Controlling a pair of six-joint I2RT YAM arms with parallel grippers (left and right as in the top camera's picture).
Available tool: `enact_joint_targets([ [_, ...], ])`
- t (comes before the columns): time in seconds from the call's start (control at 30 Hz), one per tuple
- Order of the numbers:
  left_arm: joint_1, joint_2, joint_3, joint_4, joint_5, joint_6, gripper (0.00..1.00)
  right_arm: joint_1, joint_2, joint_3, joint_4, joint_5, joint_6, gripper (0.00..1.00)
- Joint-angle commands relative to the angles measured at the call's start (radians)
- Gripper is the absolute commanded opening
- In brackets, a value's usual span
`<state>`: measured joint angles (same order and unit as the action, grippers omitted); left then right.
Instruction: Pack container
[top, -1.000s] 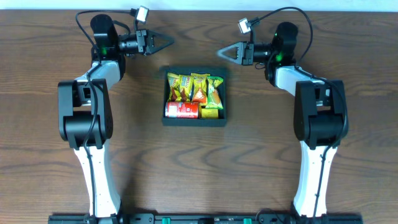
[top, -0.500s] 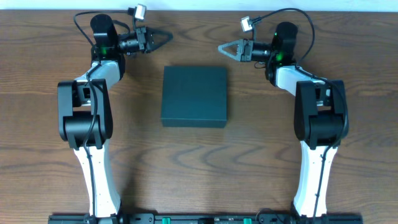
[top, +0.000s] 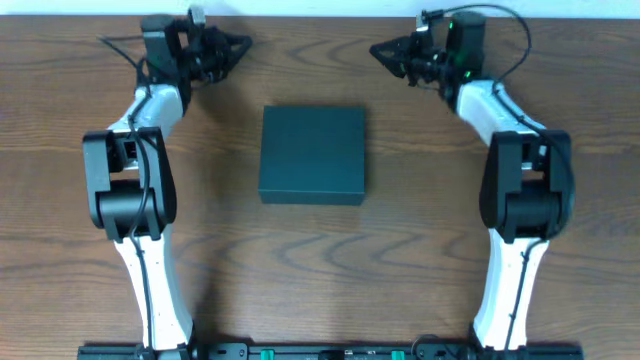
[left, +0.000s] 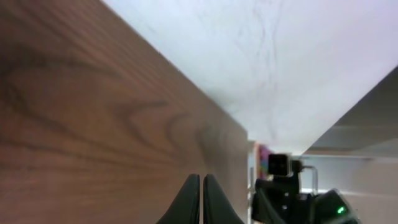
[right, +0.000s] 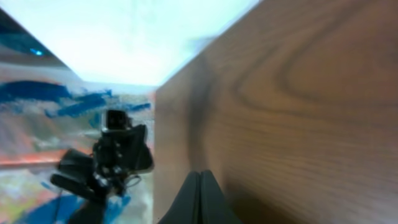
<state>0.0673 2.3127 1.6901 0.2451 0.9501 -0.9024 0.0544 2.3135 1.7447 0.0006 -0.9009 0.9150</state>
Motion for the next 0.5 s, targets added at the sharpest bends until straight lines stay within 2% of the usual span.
enact_joint_targets([
  [0.0,-0.004,-0.169,0.086,-0.163,-0.017,0.195,0.06,0.001,-0.166,0.113,-0.225,0.077,-0.301,0.02],
  [0.13,-0.033,-0.37,0.103,-0.571,-0.229,0.462,0.05,0.001,-0.306,0.167,-0.569,0.229,-0.515,0.02],
  [0.23,-0.065,-0.54,0.103,-0.811,-0.366,0.624,0.06,0.001,-0.429,0.167,-0.719,0.254,-0.603,0.02],
  [0.47,-0.101,-0.88,0.103,-1.125,-0.467,0.76,0.06,0.006,-0.723,0.167,-0.978,0.311,-0.725,0.02],
])
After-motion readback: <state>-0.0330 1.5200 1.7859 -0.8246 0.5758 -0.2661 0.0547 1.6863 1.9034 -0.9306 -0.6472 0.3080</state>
